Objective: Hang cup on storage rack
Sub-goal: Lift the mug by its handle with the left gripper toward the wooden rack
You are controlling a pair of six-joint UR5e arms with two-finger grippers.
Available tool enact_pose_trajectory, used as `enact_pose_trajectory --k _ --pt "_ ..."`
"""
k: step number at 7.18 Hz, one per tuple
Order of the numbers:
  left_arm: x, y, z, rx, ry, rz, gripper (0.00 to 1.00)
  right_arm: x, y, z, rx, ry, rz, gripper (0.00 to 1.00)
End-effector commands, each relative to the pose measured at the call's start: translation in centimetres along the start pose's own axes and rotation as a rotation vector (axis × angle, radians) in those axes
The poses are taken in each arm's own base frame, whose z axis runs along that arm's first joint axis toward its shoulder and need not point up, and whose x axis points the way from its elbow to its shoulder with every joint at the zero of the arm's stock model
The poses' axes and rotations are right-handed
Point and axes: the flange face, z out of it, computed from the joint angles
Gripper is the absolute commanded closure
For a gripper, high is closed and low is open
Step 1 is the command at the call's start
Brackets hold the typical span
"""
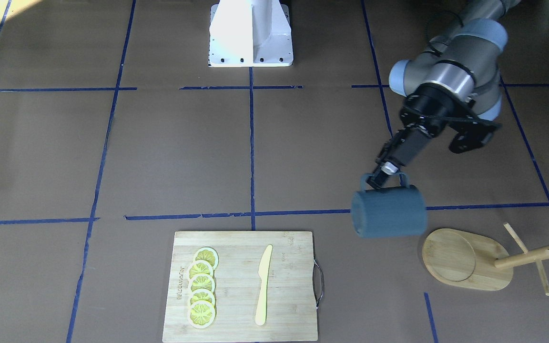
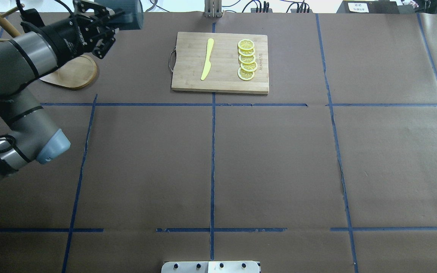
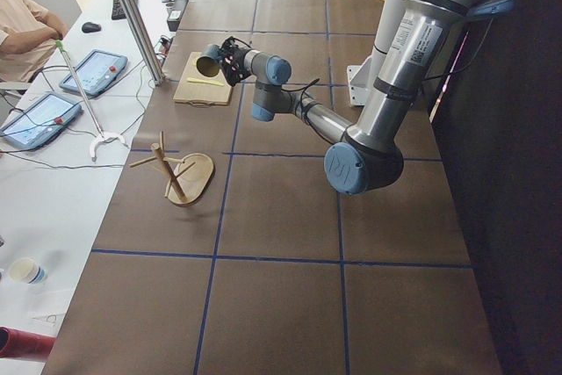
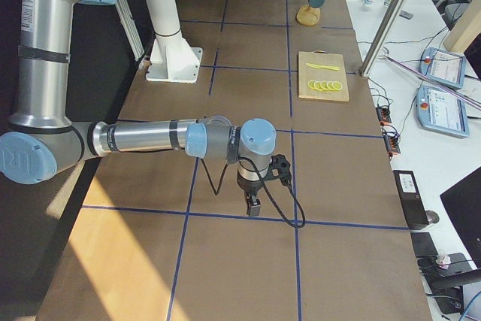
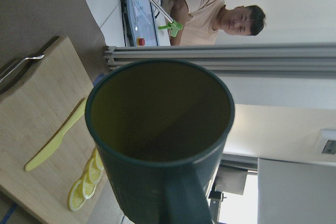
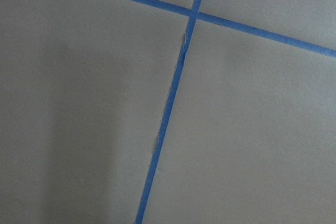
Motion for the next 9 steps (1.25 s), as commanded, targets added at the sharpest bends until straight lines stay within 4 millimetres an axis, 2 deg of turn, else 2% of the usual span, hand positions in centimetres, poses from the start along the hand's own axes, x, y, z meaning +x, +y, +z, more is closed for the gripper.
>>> enact_pose_trajectory --k 1,3,4,6,8,9 --pt "1.4 -7.1 -1.7 0.002 0.102 -0.215 1.0 0.0 -0.1 -0.1 0.003 0.002 -0.001 0.0" --pt "1.4 -14.7 -4.3 0.015 0.176 -0.329 1.0 -0.1 -0.2 -0.2 0.004 0.003 -0.005 0.0" --pt "1.2 -16.3 -5.0 0.018 0.188 -0.342 1.0 -0.1 -0.2 -0.2 0.004 0.003 -0.005 0.0" --pt "1.5 -18.1 -5.9 0.034 0.204 -0.376 1.0 -0.1 -0.2 -0.2 0.005 0.003 -0.006 0.0" --pt "-1.7 -21.8 -8.1 0.007 0.215 -0.378 1.0 -0.2 -0.3 -0.4 0.008 0.004 -0.001 0.0" --pt "-1.9 -21.9 -8.2 0.006 0.215 -0.398 1.0 -0.3 -0.3 -0.4 0.009 0.004 -0.002 0.0"
